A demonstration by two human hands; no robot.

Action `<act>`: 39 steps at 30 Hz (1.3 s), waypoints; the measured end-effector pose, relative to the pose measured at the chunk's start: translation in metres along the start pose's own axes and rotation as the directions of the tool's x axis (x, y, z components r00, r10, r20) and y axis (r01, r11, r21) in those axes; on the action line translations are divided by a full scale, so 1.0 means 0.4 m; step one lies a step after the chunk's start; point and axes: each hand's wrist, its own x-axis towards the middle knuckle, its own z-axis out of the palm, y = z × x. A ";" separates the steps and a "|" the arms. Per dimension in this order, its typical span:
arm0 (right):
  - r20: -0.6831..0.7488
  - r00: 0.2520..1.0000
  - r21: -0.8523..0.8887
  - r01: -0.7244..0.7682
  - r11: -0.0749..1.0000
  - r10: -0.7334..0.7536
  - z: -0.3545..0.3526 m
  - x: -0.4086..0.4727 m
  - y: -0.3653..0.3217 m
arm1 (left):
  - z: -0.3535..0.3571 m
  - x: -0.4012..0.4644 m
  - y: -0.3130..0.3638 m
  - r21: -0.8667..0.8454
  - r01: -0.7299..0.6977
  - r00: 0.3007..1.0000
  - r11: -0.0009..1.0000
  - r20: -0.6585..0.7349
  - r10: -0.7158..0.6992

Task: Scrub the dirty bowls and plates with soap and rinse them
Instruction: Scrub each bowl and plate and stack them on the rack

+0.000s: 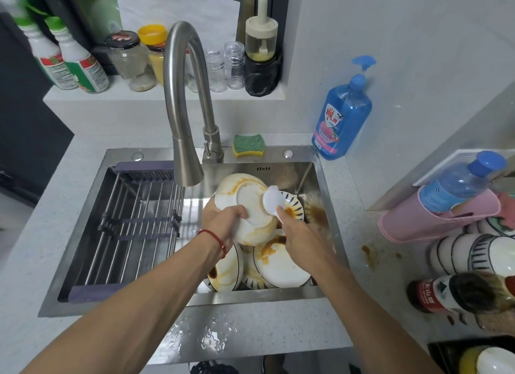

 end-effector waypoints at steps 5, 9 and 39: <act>0.014 0.999 0.107 0.037 0.994 -0.038 -0.006 0.024 -0.075 | 0.024 -0.005 -0.007 0.088 -0.065 0.996 0.994 0.075 0.058; 0.065 0.998 0.068 0.017 0.998 -0.021 -0.026 0.000 -0.035 | -0.002 0.006 0.000 0.129 -0.103 0.986 0.986 0.145 0.084; -0.029 0.999 0.062 0.035 0.997 -0.033 0.010 -0.003 -0.036 | 0.008 0.021 0.016 0.116 -0.105 0.959 0.988 0.275 0.070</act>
